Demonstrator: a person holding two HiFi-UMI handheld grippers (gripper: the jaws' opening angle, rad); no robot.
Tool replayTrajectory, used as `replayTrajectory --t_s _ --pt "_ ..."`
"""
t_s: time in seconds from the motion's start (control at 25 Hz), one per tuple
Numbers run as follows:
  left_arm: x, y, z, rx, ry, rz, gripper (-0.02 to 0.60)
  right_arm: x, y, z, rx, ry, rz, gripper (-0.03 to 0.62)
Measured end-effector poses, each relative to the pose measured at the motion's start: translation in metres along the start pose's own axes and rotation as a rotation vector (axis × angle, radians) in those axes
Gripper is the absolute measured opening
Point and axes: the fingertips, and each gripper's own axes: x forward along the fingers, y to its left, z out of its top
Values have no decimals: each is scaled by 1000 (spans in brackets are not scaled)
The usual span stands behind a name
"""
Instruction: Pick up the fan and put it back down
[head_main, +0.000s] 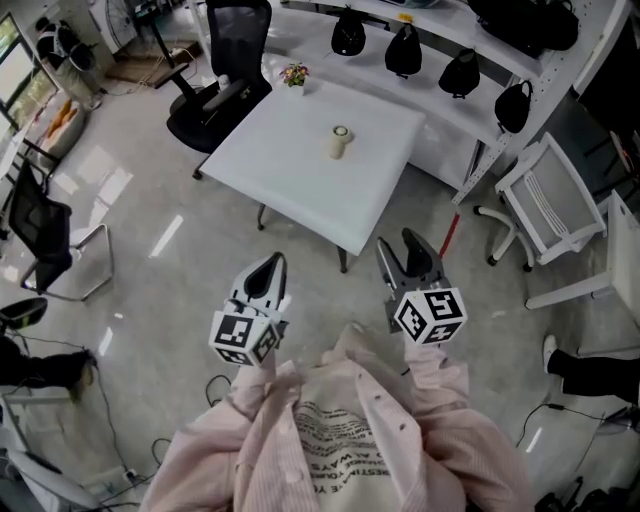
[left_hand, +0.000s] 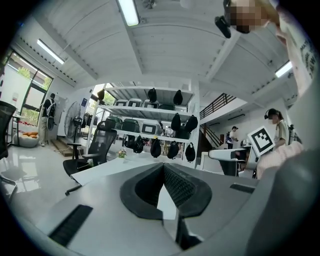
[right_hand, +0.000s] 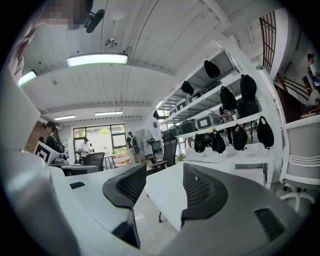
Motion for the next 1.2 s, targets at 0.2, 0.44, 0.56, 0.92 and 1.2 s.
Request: replayTrajectory --t_s 0.2,0.44,0.56,0.92,1.2 --pt "23 13 -8 -22 20 -7 1 25 -12 -6 10 20 -7 210" --pt "68 46 -4 -36 30 13 2 81 -34 -10 28 44 8 210" --pt "93 68 -4 -40 50 33 2 118 -44 -13 54 61 20 210" --pt "202 113 1 -92 100 19 2 216 -96 -20 88 159 29 210" --pt "274 130 -6 -132 147 -22 1 275 -131 -34 112 239 29 210"
